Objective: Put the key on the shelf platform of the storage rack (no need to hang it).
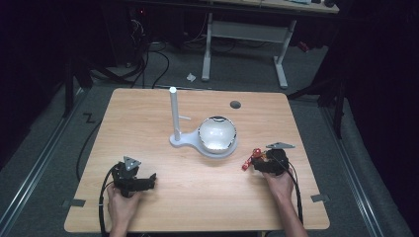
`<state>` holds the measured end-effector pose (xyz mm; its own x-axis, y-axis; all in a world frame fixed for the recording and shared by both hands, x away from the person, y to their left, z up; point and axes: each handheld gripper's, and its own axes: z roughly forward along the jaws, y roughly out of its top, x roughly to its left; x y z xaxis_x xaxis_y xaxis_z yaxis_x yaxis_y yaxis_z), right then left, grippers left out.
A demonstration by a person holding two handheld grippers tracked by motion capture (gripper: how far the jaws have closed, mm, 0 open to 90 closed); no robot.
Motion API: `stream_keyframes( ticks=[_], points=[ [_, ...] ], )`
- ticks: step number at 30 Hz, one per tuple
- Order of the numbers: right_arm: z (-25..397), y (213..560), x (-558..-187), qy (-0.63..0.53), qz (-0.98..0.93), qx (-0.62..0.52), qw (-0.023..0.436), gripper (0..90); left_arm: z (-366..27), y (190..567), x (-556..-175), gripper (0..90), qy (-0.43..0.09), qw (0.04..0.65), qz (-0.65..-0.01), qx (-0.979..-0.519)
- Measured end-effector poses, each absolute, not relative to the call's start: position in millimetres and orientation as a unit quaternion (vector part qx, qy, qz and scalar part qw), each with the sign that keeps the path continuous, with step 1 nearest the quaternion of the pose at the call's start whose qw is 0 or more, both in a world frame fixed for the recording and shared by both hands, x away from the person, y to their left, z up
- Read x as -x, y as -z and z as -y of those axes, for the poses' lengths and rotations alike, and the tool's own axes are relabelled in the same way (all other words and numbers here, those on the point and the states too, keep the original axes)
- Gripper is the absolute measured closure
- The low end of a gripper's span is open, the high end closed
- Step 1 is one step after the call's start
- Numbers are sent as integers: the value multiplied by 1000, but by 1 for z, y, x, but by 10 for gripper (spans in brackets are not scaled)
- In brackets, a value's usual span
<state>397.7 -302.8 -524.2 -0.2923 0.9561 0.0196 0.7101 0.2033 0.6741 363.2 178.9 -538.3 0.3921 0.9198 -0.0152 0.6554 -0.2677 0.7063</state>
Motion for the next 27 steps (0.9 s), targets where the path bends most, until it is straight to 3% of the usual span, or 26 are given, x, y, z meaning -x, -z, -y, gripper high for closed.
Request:
stream_keyframes(
  ticks=[4,14,27],
  points=[
    [302,525,-399,-294,-749,-555,212,281,-179,538,-363,27,-205,323,-512,-769],
    [293,522,-400,-281,-768,-527,231,502,-179,538,-363,27,-205,323,-512,-769],
    [291,516,-394,-296,-778,-500,238,513,-179,538,-363,28,-205,323,-512,-769]
  ],
)
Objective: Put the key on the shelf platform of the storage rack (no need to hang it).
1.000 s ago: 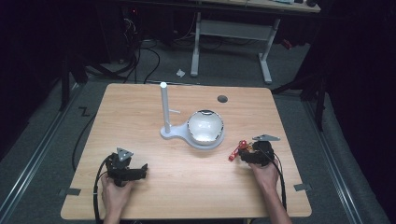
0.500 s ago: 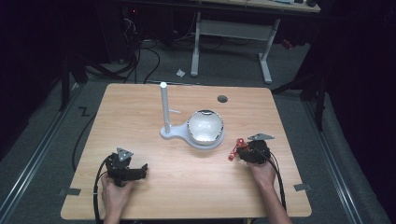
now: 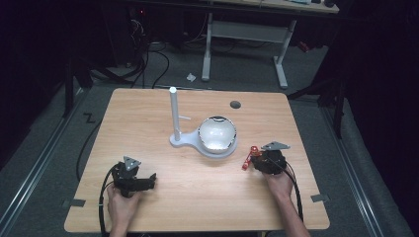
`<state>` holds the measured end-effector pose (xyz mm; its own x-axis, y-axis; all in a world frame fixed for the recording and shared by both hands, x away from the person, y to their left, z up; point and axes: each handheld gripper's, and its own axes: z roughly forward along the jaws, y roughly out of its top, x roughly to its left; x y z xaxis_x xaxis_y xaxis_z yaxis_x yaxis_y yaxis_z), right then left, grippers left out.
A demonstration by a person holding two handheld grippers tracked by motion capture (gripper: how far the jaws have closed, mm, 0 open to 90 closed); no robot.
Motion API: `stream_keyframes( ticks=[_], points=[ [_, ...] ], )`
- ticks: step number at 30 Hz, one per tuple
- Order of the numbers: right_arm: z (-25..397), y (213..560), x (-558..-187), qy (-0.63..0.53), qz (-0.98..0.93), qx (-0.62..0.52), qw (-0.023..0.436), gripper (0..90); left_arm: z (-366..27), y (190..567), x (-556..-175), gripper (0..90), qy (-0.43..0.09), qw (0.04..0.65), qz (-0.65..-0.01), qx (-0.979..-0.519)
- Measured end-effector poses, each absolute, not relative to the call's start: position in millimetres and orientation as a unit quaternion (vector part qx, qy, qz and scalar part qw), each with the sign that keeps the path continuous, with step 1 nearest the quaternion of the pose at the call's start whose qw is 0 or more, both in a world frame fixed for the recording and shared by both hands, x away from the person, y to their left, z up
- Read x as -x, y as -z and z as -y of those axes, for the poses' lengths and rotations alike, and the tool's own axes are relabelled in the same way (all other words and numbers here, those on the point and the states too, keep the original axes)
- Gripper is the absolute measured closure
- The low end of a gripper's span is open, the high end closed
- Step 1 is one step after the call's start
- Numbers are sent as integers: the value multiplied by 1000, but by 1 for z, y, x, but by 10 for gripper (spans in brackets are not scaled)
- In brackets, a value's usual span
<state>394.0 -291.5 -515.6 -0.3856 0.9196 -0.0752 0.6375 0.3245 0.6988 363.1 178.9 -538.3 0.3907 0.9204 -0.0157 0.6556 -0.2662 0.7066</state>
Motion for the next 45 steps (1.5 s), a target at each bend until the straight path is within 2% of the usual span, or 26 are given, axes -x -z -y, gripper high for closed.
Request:
stream_keyframes(
  ticks=[15,36,45],
  points=[
    [304,489,-381,-350,-763,-499,216,516,-179,538,-363,29,-205,323,-513,-769],
    [312,438,-369,-388,-758,-472,229,517,-179,538,-363,30,-205,323,-513,-769],
    [309,426,-369,-398,-758,-463,229,517,-179,538,-363,30,-205,323,-513,-769]
  ],
)
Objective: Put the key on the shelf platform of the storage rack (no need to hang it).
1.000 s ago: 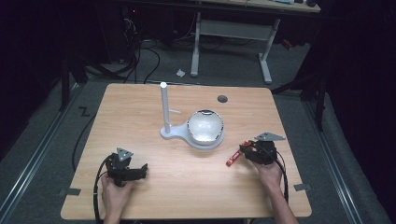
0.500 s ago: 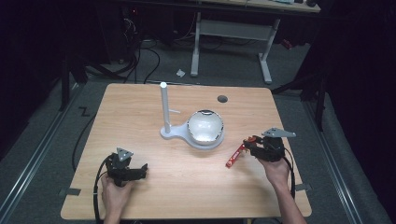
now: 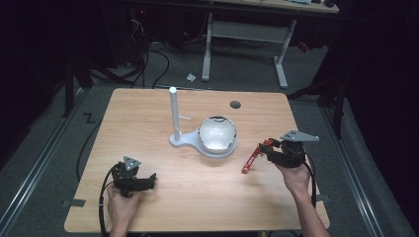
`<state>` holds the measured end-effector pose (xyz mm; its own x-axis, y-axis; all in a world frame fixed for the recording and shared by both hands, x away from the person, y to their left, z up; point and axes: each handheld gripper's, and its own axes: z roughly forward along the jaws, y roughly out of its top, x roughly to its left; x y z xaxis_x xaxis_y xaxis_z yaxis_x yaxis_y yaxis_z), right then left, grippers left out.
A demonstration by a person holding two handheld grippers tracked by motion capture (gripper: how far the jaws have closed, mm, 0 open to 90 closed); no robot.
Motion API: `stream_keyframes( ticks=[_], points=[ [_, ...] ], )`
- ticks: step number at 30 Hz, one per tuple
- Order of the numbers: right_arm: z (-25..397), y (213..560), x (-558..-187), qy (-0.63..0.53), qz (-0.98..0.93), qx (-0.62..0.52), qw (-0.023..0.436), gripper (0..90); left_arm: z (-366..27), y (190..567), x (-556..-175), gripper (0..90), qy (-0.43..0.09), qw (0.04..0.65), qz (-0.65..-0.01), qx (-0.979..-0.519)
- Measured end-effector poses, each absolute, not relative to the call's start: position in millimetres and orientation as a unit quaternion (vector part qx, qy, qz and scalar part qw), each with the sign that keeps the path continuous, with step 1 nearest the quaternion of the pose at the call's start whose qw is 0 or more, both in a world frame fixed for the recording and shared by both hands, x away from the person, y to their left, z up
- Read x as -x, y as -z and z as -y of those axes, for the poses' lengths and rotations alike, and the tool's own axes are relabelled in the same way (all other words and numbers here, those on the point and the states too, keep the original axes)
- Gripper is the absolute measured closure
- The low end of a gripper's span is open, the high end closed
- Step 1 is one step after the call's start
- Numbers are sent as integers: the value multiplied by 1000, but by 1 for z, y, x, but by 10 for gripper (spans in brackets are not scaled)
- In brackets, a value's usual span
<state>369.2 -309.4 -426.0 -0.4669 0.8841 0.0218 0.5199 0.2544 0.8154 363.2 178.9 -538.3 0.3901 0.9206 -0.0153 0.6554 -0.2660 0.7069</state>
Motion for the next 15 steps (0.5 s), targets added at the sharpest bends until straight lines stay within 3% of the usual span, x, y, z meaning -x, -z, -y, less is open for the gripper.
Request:
stream_keyframes(
  ticks=[15],
  points=[
    [304,397,-368,-420,-766,-432,223,517,-179,538,-363,33,-205,323,-512,-769]
  ],
)
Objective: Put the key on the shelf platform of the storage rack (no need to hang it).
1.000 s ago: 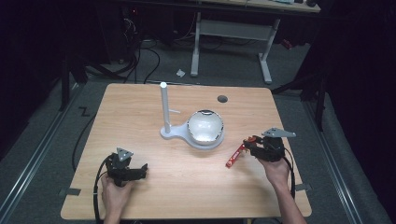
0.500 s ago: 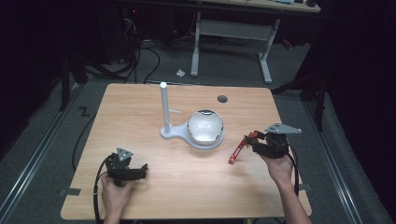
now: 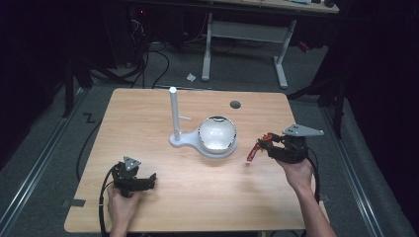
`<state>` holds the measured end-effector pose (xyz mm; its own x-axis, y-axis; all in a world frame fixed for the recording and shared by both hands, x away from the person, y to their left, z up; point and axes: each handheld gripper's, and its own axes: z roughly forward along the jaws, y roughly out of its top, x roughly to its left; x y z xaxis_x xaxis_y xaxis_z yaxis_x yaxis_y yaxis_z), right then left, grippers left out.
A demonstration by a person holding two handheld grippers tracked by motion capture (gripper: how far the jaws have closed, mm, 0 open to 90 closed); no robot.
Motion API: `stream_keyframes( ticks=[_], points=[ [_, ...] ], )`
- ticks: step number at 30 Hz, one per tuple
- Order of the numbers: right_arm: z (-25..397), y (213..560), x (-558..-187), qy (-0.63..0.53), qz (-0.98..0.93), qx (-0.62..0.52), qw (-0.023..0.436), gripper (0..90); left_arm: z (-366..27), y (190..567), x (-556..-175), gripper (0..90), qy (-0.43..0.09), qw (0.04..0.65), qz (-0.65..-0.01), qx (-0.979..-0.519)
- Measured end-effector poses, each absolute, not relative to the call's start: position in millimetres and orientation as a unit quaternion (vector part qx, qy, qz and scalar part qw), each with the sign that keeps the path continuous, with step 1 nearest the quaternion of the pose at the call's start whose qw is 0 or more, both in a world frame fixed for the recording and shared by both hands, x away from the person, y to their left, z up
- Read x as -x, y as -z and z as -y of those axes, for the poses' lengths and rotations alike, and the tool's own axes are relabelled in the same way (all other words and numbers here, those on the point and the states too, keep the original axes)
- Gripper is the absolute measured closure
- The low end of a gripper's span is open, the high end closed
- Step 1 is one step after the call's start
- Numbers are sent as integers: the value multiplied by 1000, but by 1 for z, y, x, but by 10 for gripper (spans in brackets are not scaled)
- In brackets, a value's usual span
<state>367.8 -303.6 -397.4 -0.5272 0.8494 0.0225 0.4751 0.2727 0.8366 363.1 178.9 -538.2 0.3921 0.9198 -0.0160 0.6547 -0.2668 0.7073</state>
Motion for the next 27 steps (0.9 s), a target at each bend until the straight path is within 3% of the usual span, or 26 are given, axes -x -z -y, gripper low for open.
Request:
stream_keyframes(
  ticks=[27],
  points=[
    [257,346,-391,-458,-790,-358,197,517,-179,538,-363,33,-205,323,-512,-769]
  ],
)
